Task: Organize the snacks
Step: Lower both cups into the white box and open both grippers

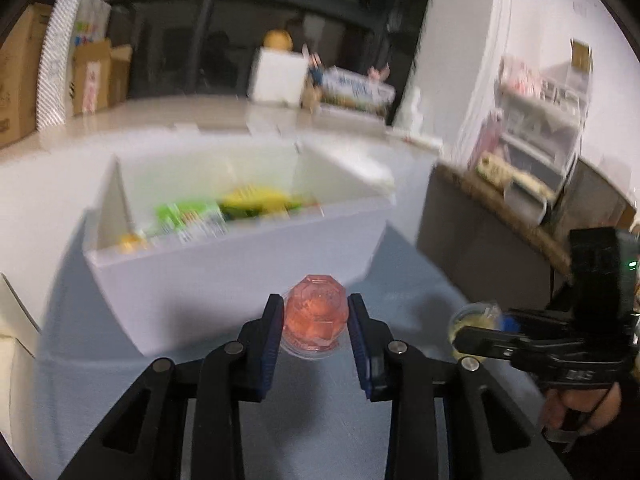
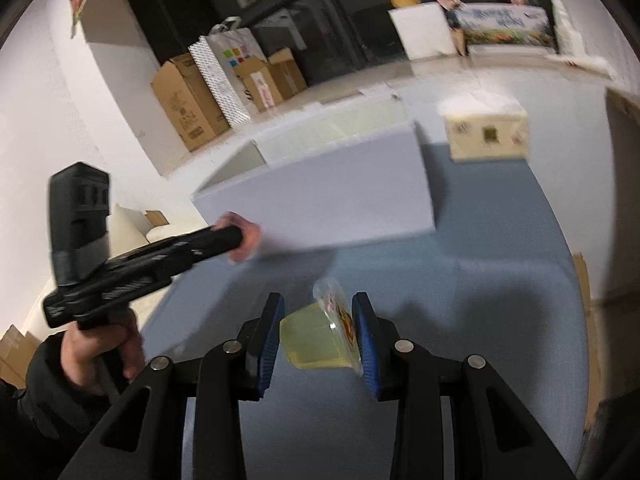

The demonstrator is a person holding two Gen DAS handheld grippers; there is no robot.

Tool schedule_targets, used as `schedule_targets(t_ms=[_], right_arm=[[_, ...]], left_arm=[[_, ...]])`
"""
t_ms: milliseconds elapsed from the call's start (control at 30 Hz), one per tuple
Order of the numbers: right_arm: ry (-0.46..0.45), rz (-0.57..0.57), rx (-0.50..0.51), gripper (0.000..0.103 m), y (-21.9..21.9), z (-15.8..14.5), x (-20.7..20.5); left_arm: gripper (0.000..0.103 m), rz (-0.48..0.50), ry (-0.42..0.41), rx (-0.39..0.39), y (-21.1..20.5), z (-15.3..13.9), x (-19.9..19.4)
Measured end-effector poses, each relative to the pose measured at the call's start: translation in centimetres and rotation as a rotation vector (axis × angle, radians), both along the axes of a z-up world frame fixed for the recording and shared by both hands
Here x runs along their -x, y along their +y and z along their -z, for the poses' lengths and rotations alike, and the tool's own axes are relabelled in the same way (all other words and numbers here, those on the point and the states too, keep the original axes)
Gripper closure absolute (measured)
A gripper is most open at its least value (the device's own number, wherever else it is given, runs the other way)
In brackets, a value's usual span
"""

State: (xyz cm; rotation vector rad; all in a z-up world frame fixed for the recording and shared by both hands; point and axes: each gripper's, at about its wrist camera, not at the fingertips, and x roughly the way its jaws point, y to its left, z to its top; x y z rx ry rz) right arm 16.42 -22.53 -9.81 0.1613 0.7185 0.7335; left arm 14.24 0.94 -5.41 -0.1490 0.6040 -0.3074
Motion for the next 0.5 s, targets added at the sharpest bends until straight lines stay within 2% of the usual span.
schedule_targets(t_ms=[67,200,333,500], right_arm=[[-0.026,-0.019,-0.013,0.071,0.9,-1.8,-1.1],[-0.072,-0.041,0.001,0.071,3.6,-5.3,-4.2],[-0.14,-0.082,0.035,0.071,6.7,-8.1,-7.0],[-0.146,-0.093,0.044,0.071,9.5,-9.9,-10.9]], left_arm=[[0.067,-0.03,-0.041,0.002,1.7,-2.2,-0.4],[0.067,-0.085,-0.08,-0.001,4.9,-5.2,-2.9],[0.067,-0.102,-0.076,-0.024,6.3,-5.8,-5.8],[0.067,-0.106,0.007,-0.017,6.9,-4.1,-10.1]])
